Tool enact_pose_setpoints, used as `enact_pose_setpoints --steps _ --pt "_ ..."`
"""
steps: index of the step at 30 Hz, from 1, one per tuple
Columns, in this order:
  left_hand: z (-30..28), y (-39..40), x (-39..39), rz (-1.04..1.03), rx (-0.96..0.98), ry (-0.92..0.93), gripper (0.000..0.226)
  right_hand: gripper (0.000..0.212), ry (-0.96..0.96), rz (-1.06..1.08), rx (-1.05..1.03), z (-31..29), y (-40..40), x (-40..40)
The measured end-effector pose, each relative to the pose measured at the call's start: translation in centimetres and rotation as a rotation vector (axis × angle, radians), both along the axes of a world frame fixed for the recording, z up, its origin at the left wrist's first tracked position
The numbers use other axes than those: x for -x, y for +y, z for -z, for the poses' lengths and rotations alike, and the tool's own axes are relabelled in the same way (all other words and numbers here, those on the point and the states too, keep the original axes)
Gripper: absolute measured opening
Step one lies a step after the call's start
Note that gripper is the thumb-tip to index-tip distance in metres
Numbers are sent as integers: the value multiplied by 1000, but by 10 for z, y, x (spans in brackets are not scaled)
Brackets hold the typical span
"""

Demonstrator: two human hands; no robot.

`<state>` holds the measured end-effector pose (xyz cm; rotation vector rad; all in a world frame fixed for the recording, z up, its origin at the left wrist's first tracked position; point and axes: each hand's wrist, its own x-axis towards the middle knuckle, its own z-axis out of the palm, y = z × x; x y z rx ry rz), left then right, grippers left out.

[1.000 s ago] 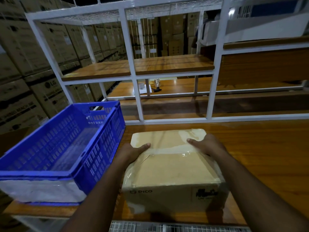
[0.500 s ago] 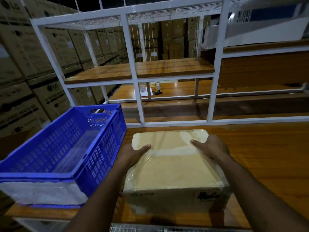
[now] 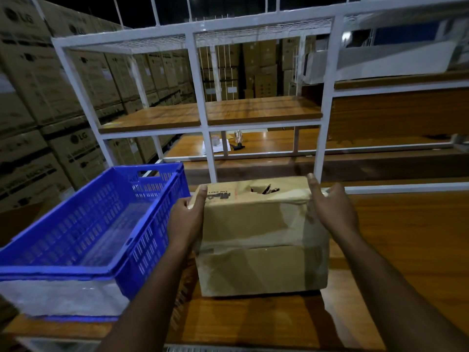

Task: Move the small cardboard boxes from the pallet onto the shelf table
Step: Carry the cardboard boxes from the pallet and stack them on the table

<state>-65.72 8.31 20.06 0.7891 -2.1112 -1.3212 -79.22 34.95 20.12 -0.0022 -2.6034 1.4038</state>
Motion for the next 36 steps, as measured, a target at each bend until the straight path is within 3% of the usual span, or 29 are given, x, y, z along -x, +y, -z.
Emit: enact_pose_setpoints --steps 2,5,7,11,13,17,19,22,24,32,36 --pt "-1 -8 -2 61 -60 -51 95 76 -33 -10 27 0 3 2" --pt "-8 -17 -5 137 -135 -143 71 81 -154 -57 74 -1 7 8" --pt "-14 -24 -5 222 -205 -231 67 83 -248 -145 87 -6 8 10" --pt "-24 -21 -3 347 -188 -379 87 81 -346 -302 -28 -15 4 7" --pt "-22 -17 -1 343 -174 -377 100 86 -350 -308 -42 -14 3 7" --pt "-15 -17 3 302 -170 -329 92 74 -348 -296 -7 -9 0 10" --pt "-11 -17 5 306 -158 -312 78 69 -328 -296 8 -7 0 10" --pt "-10 -15 7 301 -139 -283 38 66 -319 -299 -27 -5 0 11" --pt "-8 -17 10 303 -118 -276 28 61 -311 -301 -34 -6 -1 10" --pt "-5 -15 8 292 -79 -251 27 55 -301 -268 81 -1 2 4" --pt "-2 -14 6 256 -94 -229 39 51 -180 -127 146 7 -1 -2"
